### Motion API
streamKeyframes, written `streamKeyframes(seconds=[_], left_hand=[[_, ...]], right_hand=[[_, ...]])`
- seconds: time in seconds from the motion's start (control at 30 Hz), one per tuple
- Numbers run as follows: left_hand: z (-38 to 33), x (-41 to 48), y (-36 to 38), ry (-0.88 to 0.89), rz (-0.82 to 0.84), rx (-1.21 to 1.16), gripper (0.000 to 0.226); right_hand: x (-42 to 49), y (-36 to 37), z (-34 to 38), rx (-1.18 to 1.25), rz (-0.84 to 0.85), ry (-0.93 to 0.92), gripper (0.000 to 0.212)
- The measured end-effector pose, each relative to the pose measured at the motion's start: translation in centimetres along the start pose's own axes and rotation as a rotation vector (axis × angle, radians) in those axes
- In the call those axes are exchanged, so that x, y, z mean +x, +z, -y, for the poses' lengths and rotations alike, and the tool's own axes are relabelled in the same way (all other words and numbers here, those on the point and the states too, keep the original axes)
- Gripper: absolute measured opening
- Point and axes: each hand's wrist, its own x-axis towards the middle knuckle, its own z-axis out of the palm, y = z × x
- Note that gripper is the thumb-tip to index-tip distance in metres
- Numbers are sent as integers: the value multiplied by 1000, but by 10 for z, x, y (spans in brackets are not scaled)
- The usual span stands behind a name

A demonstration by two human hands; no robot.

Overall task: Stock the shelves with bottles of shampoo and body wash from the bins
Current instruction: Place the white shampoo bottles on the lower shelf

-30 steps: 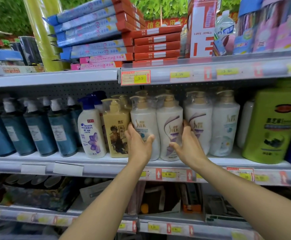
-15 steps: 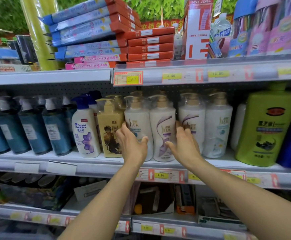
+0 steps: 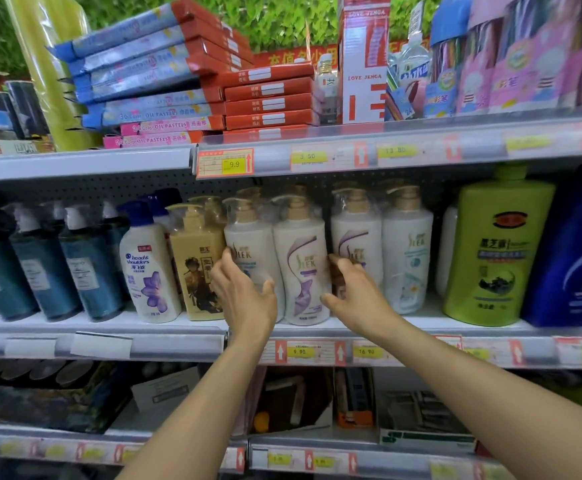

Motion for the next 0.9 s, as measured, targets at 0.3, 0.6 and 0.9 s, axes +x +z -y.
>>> streamKeyframes(seconds=[0.3, 0.6, 0.9], left_hand=[[-8, -44, 28, 239, 53, 18, 112], [1, -34, 45, 323, 51, 147, 107], [-28, -55, 53, 458, 153, -68, 86]], right_hand=[[-7, -20, -23, 94, -288, 25, 41], [-10, -44, -54, 109, -471, 121, 41], [-3, -45, -74, 163, -519, 215, 74]])
